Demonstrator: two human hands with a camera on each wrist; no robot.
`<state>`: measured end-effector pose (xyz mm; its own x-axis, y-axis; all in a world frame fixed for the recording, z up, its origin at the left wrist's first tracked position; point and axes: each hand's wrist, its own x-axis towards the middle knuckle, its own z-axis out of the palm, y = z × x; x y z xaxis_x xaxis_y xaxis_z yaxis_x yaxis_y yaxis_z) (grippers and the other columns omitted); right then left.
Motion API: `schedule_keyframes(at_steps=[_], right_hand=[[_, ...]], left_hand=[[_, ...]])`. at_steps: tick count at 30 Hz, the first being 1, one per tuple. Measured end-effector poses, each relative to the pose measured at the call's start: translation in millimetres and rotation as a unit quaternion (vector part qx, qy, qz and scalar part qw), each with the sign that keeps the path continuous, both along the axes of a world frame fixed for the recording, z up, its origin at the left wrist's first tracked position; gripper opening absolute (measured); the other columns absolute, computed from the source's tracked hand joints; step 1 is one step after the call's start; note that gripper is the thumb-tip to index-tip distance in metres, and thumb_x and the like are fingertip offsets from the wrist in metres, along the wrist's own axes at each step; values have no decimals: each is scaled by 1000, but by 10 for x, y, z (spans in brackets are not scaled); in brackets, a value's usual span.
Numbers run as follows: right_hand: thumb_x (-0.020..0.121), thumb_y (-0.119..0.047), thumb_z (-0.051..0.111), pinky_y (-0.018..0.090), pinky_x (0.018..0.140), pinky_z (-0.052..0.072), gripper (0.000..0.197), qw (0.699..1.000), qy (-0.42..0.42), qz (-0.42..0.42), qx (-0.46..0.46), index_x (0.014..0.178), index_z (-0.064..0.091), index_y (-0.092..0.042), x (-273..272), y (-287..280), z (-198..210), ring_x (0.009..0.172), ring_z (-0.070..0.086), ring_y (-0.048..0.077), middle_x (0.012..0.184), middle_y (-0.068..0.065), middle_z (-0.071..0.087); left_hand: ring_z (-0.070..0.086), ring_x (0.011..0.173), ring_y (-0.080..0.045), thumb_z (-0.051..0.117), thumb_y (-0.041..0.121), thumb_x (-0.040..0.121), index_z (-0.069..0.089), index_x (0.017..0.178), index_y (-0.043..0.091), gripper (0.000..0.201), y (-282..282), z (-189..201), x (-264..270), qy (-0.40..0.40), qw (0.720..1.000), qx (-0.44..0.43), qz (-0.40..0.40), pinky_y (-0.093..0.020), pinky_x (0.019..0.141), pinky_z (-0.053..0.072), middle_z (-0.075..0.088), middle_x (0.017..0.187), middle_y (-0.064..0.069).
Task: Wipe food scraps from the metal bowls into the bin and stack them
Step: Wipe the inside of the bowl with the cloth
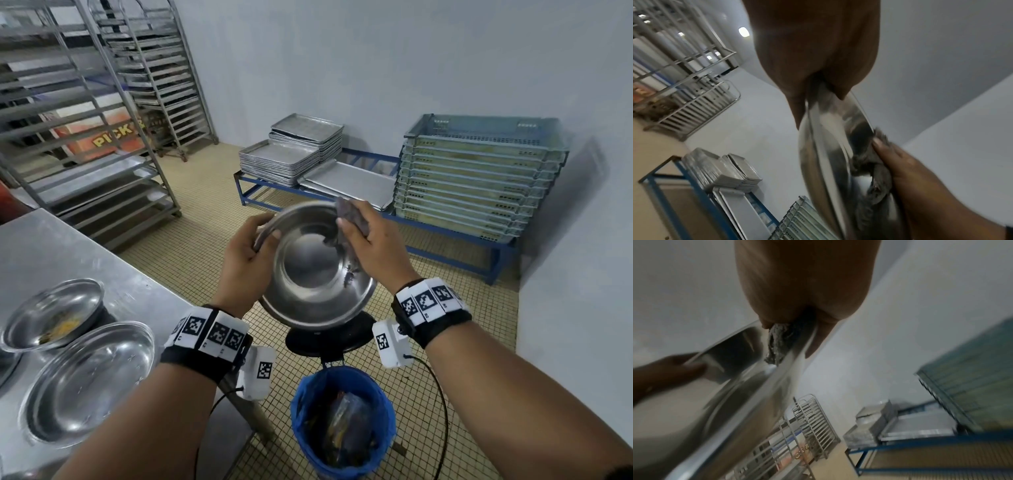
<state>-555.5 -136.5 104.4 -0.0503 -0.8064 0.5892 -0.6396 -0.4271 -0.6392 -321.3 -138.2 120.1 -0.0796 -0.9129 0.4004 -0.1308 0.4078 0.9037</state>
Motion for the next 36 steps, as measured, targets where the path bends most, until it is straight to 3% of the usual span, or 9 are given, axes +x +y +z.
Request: schedule_keyframes(at_steps=[2, 5, 12, 17, 21, 23, 25, 31, 36], right_hand=[[103, -41, 56, 30, 76, 59, 29, 994, -102, -4, 38, 125, 61, -23, 5, 20, -98, 86, 68, 6, 97, -8, 70], [102, -37, 59, 31, 79, 57, 24, 992, -122, -25, 34, 119, 63, -20, -16, 10, -96, 87, 66, 2, 96, -8, 70], [101, -42, 58, 35, 66, 57, 32, 996, 87, 15, -16, 129, 60, -25, -74, -17, 263, 70, 67, 13, 83, -9, 69], [102, -43, 56, 22, 69, 56, 32, 999, -51, -3, 9, 127, 60, -24, -94, 11, 123, 80, 68, 2, 93, -9, 70], [103, -43, 55, 28, 74, 54, 33, 998, -47, -28, 39, 126, 60, -20, -84, 7, 37, 88, 66, 7, 103, -5, 68], [103, -43, 53, 33, 91, 53, 40, 999, 32, -27, 1, 136, 56, -19, -38, -53, 128, 112, 60, 14, 131, 0, 60], [104, -40, 52, 33, 88, 54, 48, 992, 116, -2, -41, 149, 45, -25, 5, -116, 235, 117, 59, 18, 141, 0, 55], [104, -46, 45, 41, 80, 58, 47, 995, 97, -14, -11, 146, 45, -24, -123, -123, 93, 93, 65, 17, 114, 1, 67], [104, -43, 46, 34, 74, 54, 41, 988, 148, -8, -53, 136, 55, -21, 7, -121, 167, 89, 62, 17, 110, 1, 65]], left_hand=[[75, 82, -24, 62, 22, 104, 67, 103, 53, 31, -13, -28, 3, 37, 999, -2, 35, -36, 67, 57, 78, 101, -4], [74, 91, -27, 60, 30, 103, 63, 108, 53, 24, -16, -89, -16, 6, 1000, -3, 25, -45, 76, 60, 76, 106, -3], [73, 98, -15, 58, 12, 107, 70, 124, 26, 24, -117, 88, -51, -67, 994, 8, -90, -28, 84, 56, 77, 106, 3], [73, 90, -17, 60, 11, 106, 70, 127, 16, 24, -168, 83, -36, 33, 999, 21, -25, -29, 77, 58, 78, 104, -2], [73, 87, -15, 59, 15, 107, 70, 124, 27, 24, -97, 88, -65, -1, 1000, 13, -14, -26, 74, 58, 78, 100, 5], [74, 93, -16, 59, 17, 107, 68, 124, 35, 26, -55, 59, -137, -42, 999, 6, -34, -32, 80, 62, 77, 104, 7], [74, 99, -17, 59, 15, 106, 68, 123, 35, 27, -30, 39, -195, -39, 998, 2, -44, -36, 86, 62, 77, 108, 6], [74, 89, -11, 61, 12, 105, 69, 119, 28, 23, -72, 78, -79, 26, 1000, 0, -10, -22, 75, 56, 78, 100, 7], [74, 97, -18, 60, 14, 106, 68, 122, 34, 27, -53, -5, -136, -47, 998, -9, -33, -39, 85, 62, 77, 106, 6]])
